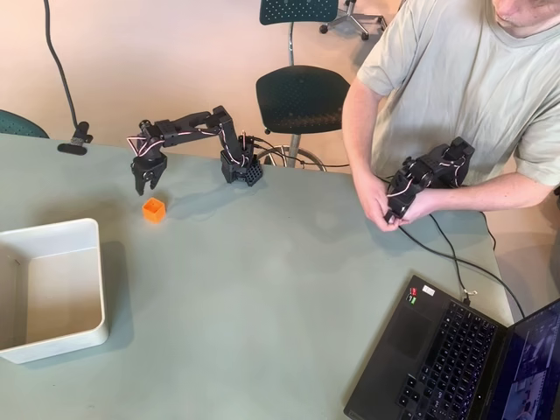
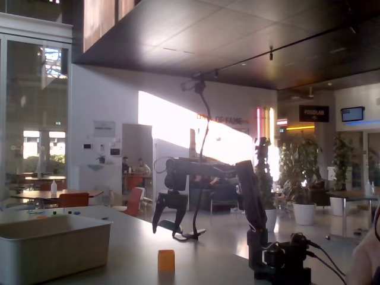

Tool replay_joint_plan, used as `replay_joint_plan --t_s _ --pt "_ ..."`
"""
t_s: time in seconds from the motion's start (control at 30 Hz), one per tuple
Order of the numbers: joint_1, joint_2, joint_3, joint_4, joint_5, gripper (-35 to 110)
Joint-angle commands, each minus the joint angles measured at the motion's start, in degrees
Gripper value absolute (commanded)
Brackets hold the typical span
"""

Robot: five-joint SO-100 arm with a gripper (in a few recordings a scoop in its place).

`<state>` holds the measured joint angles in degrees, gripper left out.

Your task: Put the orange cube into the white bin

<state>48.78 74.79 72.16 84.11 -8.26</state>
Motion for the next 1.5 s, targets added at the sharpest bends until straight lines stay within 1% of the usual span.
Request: replay_joint_plan --t_s 0.0,0.13,0.23,0.57,0.77,1.37,1.47 --pt "-0.44 -1.76 -1.41 0.35 0.35 39" --pt "-0.44 -3.08 -1.41 0.62 0.7 45" --pt "-0.53 -3.08 -1.41 1.85 1.41 47" --pt "-3.6 -4.04 -1.41 6.59 1.67 47" --pt "-3.78 -7.29 -1.49 6.77 4.31 47" --pt "-3.34 -10.02 -1.76 6.42 3.78 47" --pt "-2.99 -11.25 -2.11 6.5 3.78 50"
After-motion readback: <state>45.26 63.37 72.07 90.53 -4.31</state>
